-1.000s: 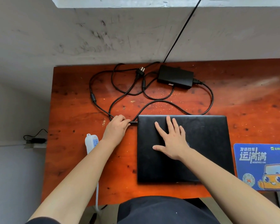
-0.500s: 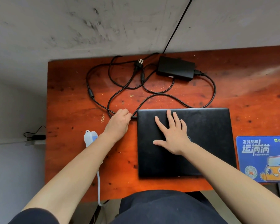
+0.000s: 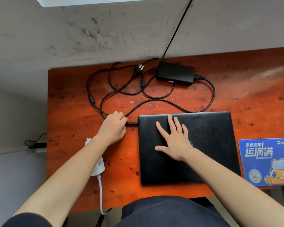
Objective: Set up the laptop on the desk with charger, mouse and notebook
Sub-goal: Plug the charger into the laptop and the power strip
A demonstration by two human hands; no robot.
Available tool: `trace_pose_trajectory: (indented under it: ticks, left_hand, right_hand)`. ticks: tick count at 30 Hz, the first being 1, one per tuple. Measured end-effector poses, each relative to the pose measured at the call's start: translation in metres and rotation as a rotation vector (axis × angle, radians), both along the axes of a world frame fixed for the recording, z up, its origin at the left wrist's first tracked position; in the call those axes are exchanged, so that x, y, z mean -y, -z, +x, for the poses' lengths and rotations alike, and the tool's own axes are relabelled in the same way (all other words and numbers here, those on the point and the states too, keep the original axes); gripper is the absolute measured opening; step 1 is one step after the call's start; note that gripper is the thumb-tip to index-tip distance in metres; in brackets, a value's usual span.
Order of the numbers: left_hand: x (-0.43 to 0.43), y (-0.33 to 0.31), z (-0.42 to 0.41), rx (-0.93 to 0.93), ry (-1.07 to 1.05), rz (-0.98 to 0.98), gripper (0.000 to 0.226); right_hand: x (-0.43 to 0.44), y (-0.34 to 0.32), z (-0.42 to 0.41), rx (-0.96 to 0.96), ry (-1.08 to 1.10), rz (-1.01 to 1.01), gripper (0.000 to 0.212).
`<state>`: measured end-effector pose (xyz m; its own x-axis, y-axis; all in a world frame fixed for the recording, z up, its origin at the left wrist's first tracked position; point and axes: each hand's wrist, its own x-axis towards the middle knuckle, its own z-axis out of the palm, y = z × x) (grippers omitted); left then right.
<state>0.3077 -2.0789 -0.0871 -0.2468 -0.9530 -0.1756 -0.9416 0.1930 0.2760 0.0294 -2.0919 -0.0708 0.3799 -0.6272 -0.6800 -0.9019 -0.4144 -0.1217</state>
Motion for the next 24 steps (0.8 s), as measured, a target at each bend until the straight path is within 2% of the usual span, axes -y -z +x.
trace_pose_trajectory:
  ticks: [11, 18, 22, 24]
  left_hand:
    - [-0.004, 0.004, -0.01, -0.008, -0.003, -0.042, 0.018]
    - [-0.013, 0.008, -0.019, -0.083, -0.192, -0.048, 0.018]
    - [-0.009, 0.007, -0.012, -0.024, -0.062, -0.044, 0.02]
    - [-0.007, 0.007, -0.013, -0.015, -0.08, -0.035, 0.022]
  right_hand:
    - [0.002, -0.002, -0.001, 0.002, -0.01, 0.014, 0.096]
    - [0.003, 0.001, -0.002, -0.011, -0.022, -0.006, 0.097]
    - [0.002, 0.001, -0.002, -0.027, -0.025, -0.017, 0.097]
    - [0.002, 0.001, -0.002, -0.038, -0.018, -0.015, 0.098]
